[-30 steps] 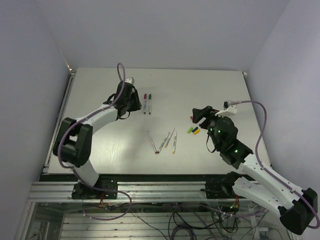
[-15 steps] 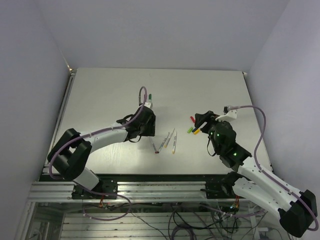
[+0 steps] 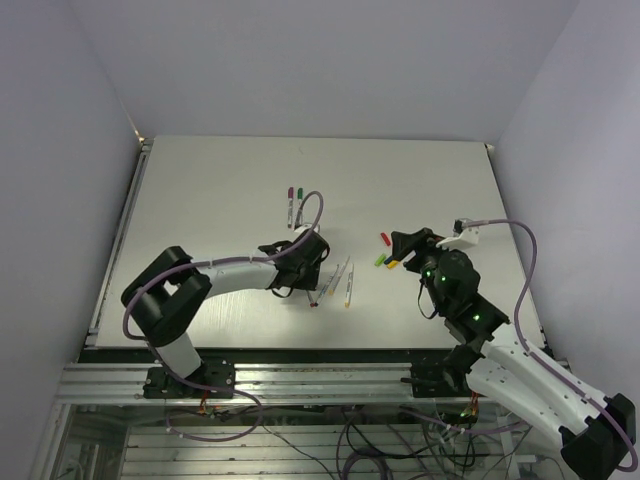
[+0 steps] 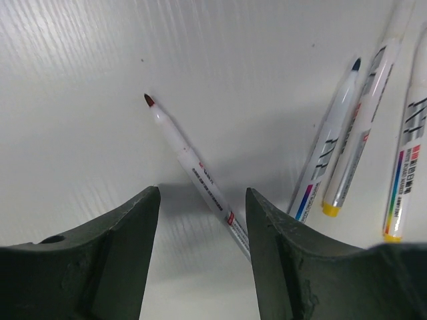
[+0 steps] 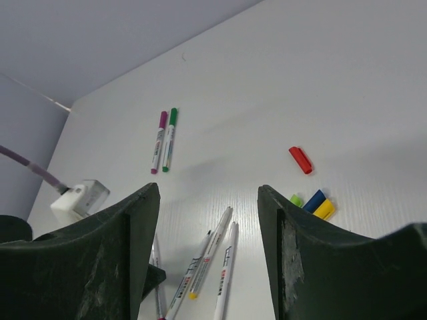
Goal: Insert the pens into the pen caps
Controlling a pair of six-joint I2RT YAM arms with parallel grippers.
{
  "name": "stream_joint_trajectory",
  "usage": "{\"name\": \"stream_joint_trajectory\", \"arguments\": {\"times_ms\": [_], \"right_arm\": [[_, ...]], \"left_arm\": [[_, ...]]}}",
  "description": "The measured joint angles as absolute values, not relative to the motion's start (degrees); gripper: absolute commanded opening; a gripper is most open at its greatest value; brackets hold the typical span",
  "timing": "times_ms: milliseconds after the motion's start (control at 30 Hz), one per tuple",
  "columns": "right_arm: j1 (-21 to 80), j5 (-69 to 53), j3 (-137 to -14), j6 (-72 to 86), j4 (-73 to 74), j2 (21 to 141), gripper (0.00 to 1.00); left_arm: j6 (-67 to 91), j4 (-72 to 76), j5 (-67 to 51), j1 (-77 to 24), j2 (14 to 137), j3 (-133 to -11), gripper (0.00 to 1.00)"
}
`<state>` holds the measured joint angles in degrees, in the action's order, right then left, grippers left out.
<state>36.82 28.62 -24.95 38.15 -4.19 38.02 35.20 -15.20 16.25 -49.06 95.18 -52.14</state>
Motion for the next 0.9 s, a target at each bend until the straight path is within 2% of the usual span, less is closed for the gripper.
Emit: {"name": "stream_joint_trajectory", "arguments": {"times_ms": [200,233,300,400,633,900], "right_arm": [[36.82,28.27,-24.95,38.63,-3.75,37.3,0.6],[36.82,28.27,-24.95,38.65,-3.57,37.23,0.6],[36.82,28.27,-24.95,38.76,-3.33,37.04,0.59],[36.82,28.32,-24.95,38.96,-3.25,36.56,0.59],[36.82,29.04,-24.95,39.51,-2.98,36.12,0.59],[36.82,29.06,-24.95,39.86,-2.68,36.53,0.59]], "left_arm": [[35.09,-17.19,17.37,-50.37,97.45,-54.04,0.55],[34.92,-17.56,17.54,-50.43,97.86,-54.54,0.52],[34.26,-18.59,17.93,-50.52,98.74,-55.61,0.36],[32.64,-19.81,18.92,-50.57,99.92,-56.82,0.27],[28.45,-20.16,18.65,-50.72,101.32,-58.65,0.28],[26.55,-20.12,17.67,-50.74,101.89,-59.42,0.38]]}}
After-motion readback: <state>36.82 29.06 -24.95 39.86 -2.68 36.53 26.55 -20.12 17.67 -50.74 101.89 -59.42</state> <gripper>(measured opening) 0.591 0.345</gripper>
